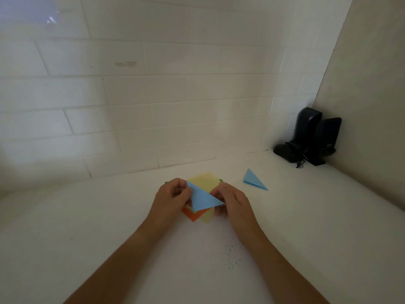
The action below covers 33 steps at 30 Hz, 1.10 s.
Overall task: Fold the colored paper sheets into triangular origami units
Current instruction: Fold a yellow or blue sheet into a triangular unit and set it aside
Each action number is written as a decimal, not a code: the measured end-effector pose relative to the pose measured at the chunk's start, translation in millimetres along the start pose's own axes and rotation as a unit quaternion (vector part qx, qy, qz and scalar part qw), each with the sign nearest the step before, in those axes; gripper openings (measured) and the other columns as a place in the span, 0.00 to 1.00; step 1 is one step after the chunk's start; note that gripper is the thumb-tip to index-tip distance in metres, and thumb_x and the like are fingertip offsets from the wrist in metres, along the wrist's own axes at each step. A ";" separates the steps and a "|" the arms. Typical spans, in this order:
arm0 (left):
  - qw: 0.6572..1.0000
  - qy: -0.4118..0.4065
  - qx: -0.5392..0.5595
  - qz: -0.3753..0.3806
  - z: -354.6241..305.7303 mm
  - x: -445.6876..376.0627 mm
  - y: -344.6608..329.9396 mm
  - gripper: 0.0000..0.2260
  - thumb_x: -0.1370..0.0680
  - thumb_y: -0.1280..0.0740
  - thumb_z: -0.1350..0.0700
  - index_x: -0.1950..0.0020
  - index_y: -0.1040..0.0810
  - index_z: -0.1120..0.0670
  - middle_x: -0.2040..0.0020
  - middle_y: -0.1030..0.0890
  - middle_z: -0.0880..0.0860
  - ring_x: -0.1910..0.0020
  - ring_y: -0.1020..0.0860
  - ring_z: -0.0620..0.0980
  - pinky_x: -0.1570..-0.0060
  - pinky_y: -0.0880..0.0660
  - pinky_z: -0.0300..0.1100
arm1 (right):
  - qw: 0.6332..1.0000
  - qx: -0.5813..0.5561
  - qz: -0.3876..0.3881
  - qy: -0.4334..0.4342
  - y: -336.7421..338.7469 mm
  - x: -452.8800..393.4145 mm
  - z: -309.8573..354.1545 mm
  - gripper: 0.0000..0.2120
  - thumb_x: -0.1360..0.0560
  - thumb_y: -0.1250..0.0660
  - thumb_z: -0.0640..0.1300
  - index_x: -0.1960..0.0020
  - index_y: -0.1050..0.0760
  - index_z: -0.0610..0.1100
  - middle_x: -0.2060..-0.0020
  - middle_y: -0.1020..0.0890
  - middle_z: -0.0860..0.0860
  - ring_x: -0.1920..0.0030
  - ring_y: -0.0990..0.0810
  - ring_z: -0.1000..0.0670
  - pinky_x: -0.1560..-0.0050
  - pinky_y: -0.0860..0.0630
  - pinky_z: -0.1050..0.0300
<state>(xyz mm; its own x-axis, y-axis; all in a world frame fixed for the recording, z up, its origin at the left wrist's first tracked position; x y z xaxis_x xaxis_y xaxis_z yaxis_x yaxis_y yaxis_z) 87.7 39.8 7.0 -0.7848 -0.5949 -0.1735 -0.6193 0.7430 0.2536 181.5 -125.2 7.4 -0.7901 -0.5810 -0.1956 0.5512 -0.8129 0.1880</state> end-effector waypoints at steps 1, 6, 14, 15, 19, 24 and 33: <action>1.000 0.001 -0.003 0.005 0.5 0.0 -1.5 0.08 0.19 0.32 0.62 0.58 0.23 0.57 0.69 0.21 0.46 0.67 0.22 0.47 0.60 0.24 0.46 | 0.999 0.031 0.008 0.011 -2.4 0.2 1.2 0.16 0.15 0.39 0.46 0.58 0.23 0.40 0.69 0.23 0.45 0.68 0.26 0.53 0.65 0.30 0.61; 1.000 -0.009 0.006 0.019 -3.8 1.4 -5.3 0.06 0.18 0.32 0.60 0.54 0.22 0.61 0.66 0.19 0.51 0.66 0.17 0.56 0.58 0.22 0.52 | 0.994 0.095 0.021 0.056 -7.0 -0.5 2.4 0.12 0.18 0.34 0.44 0.61 0.25 0.46 0.70 0.25 0.54 0.68 0.29 0.55 0.65 0.32 0.60; 0.999 -0.014 0.033 0.022 -11.7 5.2 -3.1 0.06 0.19 0.30 0.61 0.54 0.18 0.61 0.64 0.16 0.52 0.69 0.16 0.62 0.61 0.19 0.51 | 0.992 0.110 0.017 0.066 -8.5 -0.1 4.1 0.13 0.18 0.34 0.43 0.61 0.26 0.48 0.70 0.26 0.59 0.69 0.31 0.57 0.66 0.34 0.63; 0.999 -0.015 0.037 0.026 -12.5 5.6 -3.6 0.06 0.19 0.30 0.60 0.54 0.18 0.61 0.63 0.16 0.53 0.69 0.16 0.63 0.61 0.18 0.54 | 0.991 0.108 0.013 0.071 -8.0 0.4 6.7 0.12 0.18 0.34 0.43 0.61 0.26 0.49 0.70 0.26 0.60 0.68 0.30 0.58 0.66 0.35 0.66; 0.997 -0.027 0.025 0.061 -14.7 7.9 -12.9 0.06 0.20 0.28 0.61 0.55 0.17 0.62 0.61 0.15 0.59 0.67 0.16 0.57 0.64 0.18 0.49 | 0.989 0.104 0.032 0.100 -12.4 3.9 15.7 0.08 0.19 0.31 0.42 0.57 0.23 0.46 0.68 0.24 0.61 0.67 0.27 0.59 0.65 0.33 0.69; 0.996 -0.027 0.030 0.076 -9.7 7.1 -17.0 0.06 0.21 0.28 0.62 0.56 0.17 0.63 0.61 0.16 0.63 0.66 0.18 0.55 0.65 0.18 0.46 | 0.984 0.116 0.055 0.123 -16.6 4.5 17.7 0.09 0.19 0.32 0.42 0.58 0.24 0.45 0.70 0.27 0.58 0.68 0.31 0.58 0.65 0.35 0.67; 0.996 -0.035 0.007 0.077 -8.4 6.3 -20.1 0.06 0.19 0.29 0.60 0.54 0.16 0.60 0.61 0.15 0.57 0.65 0.17 0.51 0.60 0.18 0.46 | 0.984 0.121 0.042 0.123 -14.4 3.5 17.3 0.09 0.18 0.32 0.43 0.58 0.24 0.45 0.70 0.27 0.59 0.68 0.31 0.58 0.66 0.34 0.68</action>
<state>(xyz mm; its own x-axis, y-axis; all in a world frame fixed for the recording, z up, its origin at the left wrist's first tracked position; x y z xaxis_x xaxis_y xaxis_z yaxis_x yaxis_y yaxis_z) 95.4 18.5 8.8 -0.8700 -0.4510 -0.1991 -0.4911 0.8286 0.2689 166.2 -114.8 20.6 -0.6392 -0.6627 -0.3901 0.5088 -0.7449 0.4316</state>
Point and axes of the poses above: each hand's wrist, its own x-axis away from the middle knuckle, its own y-axis out of the back of the hand, z = x × y, the point moved 10 cm from there along -x, towards the middle knuckle
